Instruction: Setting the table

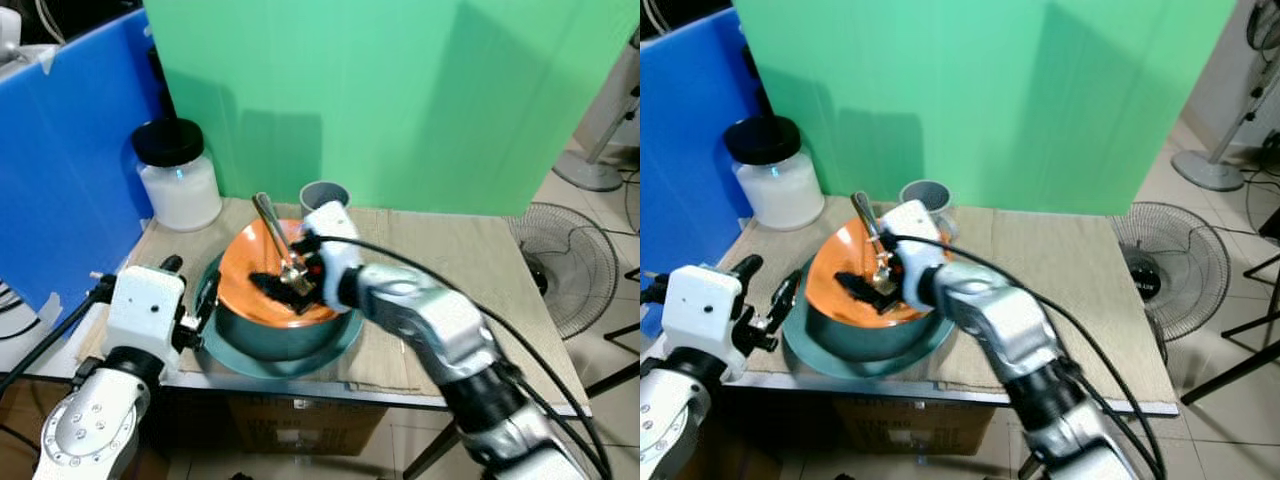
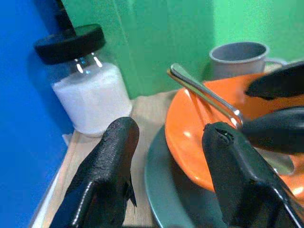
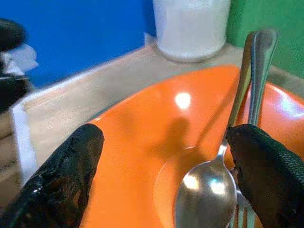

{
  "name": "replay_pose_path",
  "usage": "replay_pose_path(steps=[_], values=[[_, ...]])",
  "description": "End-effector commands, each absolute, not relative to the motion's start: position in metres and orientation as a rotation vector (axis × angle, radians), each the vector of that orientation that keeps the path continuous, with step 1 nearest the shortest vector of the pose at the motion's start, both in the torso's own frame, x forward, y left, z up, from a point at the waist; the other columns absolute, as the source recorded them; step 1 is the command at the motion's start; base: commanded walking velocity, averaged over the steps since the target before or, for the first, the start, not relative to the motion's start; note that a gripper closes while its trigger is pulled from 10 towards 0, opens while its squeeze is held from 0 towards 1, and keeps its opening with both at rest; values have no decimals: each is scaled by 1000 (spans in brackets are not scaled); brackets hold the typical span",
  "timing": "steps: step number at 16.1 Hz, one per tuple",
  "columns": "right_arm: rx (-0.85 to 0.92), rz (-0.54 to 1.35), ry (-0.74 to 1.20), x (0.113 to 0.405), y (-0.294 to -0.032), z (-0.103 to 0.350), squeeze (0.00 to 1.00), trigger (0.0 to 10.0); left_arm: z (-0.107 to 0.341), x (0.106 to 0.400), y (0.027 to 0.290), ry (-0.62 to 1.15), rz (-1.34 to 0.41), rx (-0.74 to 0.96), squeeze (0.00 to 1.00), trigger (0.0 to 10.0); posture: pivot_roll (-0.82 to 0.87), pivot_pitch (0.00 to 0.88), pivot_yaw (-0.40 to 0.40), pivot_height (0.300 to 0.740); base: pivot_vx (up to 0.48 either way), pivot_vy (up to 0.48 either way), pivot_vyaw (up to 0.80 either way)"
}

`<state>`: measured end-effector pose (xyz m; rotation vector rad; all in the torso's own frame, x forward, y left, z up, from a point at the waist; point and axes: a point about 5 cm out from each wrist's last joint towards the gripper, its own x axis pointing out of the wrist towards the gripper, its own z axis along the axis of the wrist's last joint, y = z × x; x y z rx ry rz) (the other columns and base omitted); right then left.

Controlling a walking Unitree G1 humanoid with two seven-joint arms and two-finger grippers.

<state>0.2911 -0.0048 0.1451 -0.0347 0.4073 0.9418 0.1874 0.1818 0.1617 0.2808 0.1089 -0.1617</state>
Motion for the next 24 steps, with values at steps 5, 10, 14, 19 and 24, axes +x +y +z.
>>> replay_pose_path(steps=[5,10,14,19,24], values=[[-124,804,406,308,14,135,0,3490,160,182,183,144,-174,278,0,10000,19,0,-19,740,0,0,0],[-113,793,427,311,24,130,0,0,159,180,182,154,-179,274,0,10000,18,4,-20,740,0,0,0],[-122,736,421,319,24,128,0,0,159,180,180,154,-190,268,0,10000,17,9,-21,740,0,0,0],[-90,747,398,321,22,137,0,10000,162,178,169,129,-282,221,0,10000,12,7,-17,740,0,0,0],[-87,723,398,320,18,141,1000,10000,162,176,162,129,-347,198,0,10000,7,8,-14,740,0,0,0]])
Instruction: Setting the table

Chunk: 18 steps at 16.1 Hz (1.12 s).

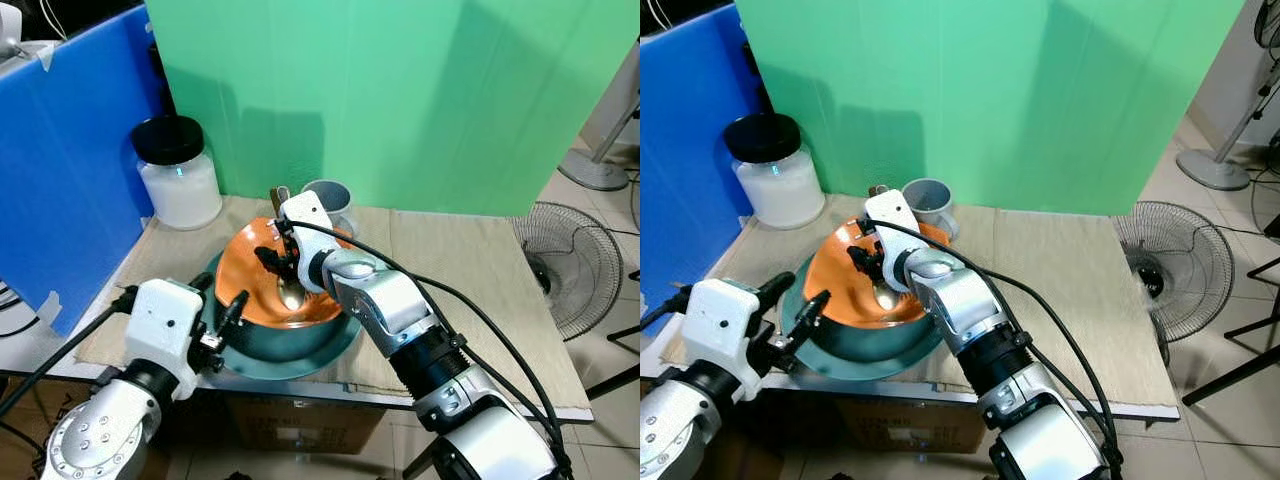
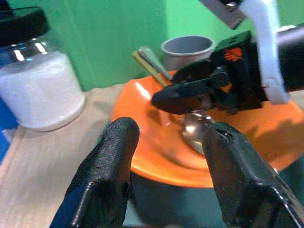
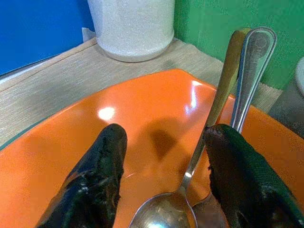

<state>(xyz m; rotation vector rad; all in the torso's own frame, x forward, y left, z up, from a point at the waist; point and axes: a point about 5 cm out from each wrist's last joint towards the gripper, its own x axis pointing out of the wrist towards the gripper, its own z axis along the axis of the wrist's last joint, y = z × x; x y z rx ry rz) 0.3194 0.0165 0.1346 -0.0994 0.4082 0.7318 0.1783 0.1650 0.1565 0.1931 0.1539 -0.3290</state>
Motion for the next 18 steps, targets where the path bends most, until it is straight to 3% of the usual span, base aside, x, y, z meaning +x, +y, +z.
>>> replay_pose_path(steps=[1,6,7,8,10,11,12,13,18], values=[[-89,720,400,320,18,140,1000,10000,161,176,162,130,-349,199,0,10000,7,8,-14,740,0,0,0],[-90,708,466,317,20,125,1000,10000,161,176,162,137,-361,199,0,10000,9,7,-12,740,0,0,0],[-85,701,479,317,21,123,694,10000,160,176,162,139,-362,199,0,10000,9,7,-12,740,0,0,0],[-75,697,491,317,21,121,0,10000,160,176,162,140,-363,200,0,10000,9,7,-12,740,0,0,0],[-33,701,524,315,24,116,0,9608,160,176,162,141,-365,201,0,10000,9,8,-12,740,0,0,0],[-13,710,533,313,27,115,0,4784,160,176,162,141,-365,202,0,10000,9,8,-12,740,0,0,0],[-9,713,533,313,28,115,0,4392,160,176,162,140,-365,203,0,10000,11,10,-15,740,0,0,0],[-7,717,531,313,29,116,0,2588,160,176,162,140,-365,204,0,10000,11,10,-15,740,0,0,0],[-45,767,487,310,35,120,0,2549,160,175,161,137,-361,211,0,10000,13,2,-18,740,0,0,0]])
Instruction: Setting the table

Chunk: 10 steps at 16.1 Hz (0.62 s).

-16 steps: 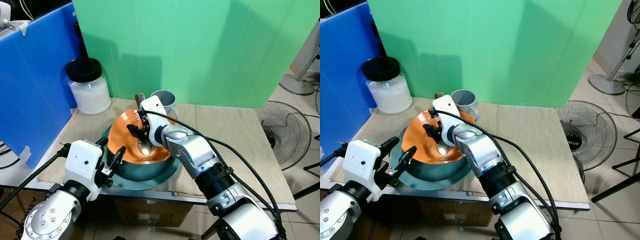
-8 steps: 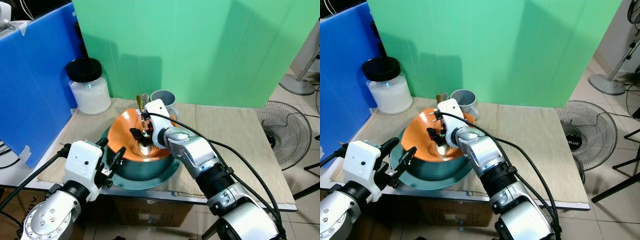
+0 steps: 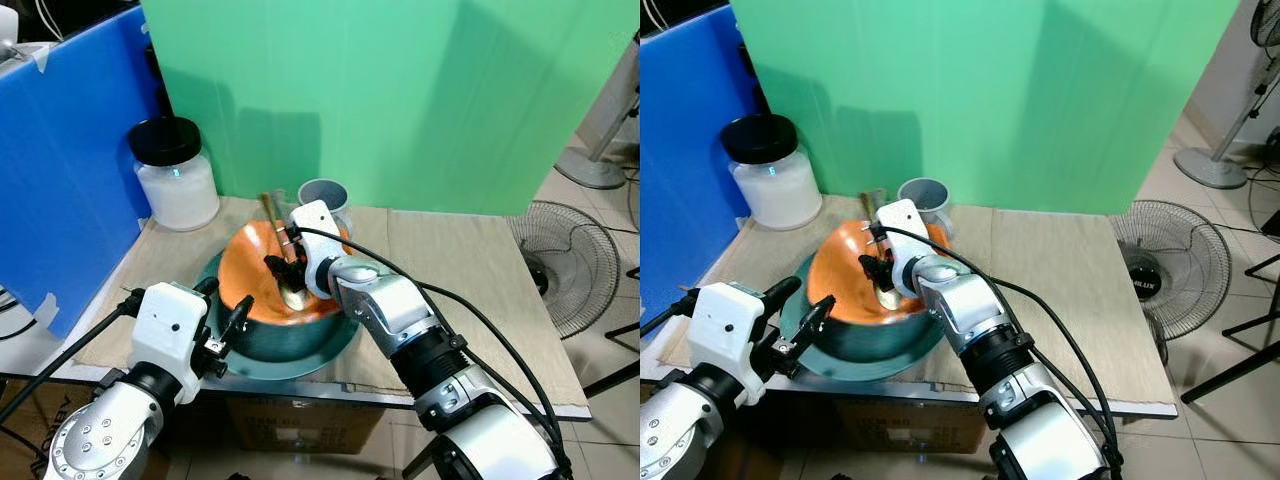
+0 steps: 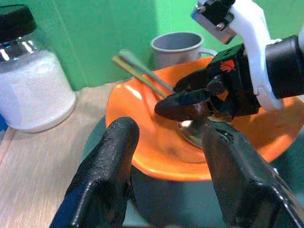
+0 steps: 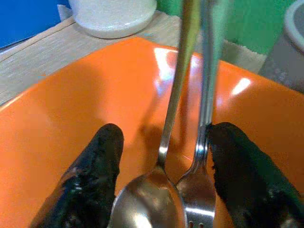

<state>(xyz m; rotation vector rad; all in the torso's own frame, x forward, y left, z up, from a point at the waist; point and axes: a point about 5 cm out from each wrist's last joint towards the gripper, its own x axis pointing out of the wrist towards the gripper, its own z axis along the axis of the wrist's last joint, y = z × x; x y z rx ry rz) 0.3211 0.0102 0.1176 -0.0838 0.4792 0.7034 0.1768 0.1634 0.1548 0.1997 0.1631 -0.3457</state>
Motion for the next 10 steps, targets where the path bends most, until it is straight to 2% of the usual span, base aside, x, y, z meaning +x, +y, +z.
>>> replay_pose_path(steps=[1,3,6,7,8,10], values=[[-44,773,483,309,35,121,0,2392,159,176,161,137,-362,214,0,10000,13,2,-18,740,0,0,0],[-51,798,477,307,35,121,0,0,159,177,161,137,-364,220,0,10000,12,0,-17,740,0,0,0],[-80,818,470,305,32,120,0,0,158,176,161,139,-366,227,0,10000,10,1,-15,740,0,0,0],[-91,826,468,304,30,120,0,235,158,177,161,139,-367,228,0,10000,10,1,-15,740,0,0,0],[-99,831,466,303,29,120,0,1373,158,177,160,139,-367,230,0,10000,9,2,-16,740,0,0,0],[-117,840,467,302,25,118,0,1373,157,176,160,141,-367,233,0,10000,8,3,-16,740,0,0,0]])
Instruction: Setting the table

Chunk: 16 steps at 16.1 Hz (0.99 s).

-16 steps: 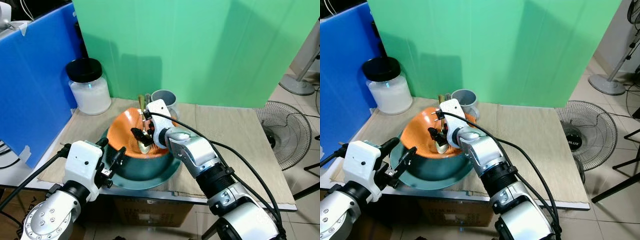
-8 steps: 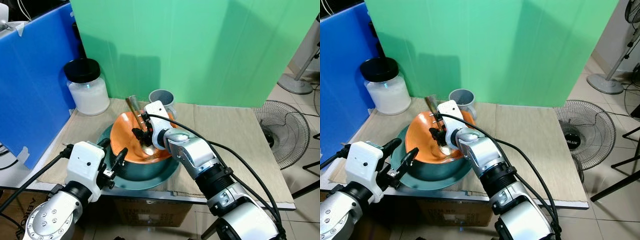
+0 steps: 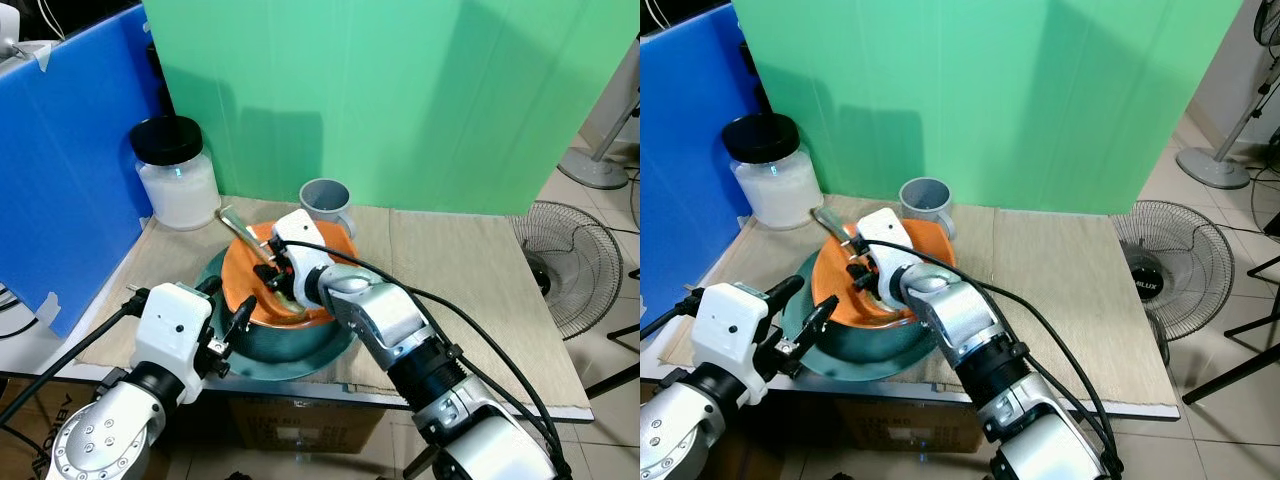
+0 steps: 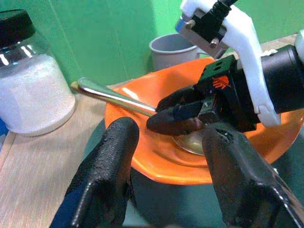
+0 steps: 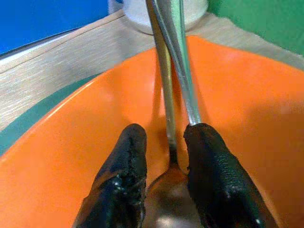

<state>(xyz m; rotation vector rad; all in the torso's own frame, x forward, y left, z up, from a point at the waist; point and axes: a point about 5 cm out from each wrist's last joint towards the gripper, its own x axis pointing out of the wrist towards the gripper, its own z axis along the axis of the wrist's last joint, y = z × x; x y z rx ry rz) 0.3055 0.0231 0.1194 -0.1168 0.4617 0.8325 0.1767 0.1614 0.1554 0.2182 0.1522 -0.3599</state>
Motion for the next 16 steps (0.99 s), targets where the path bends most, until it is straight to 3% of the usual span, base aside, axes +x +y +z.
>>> replay_pose_path(steps=[1,2,7,16], values=[[-118,841,467,301,24,117,0,1373,157,176,160,141,-367,233,0,10000,8,3,-16,740,0,0,0],[-123,837,472,301,21,116,0,706,157,176,160,142,-367,234,0,10000,7,5,-15,740,0,0,0],[-104,816,470,303,17,117,0,0,158,176,161,139,-365,237,0,10000,7,8,-14,740,0,0,0],[-52,859,426,304,6,129,0,0,154,165,163,166,-352,238,0,10000,13,11,-24,740,0,0,0]])
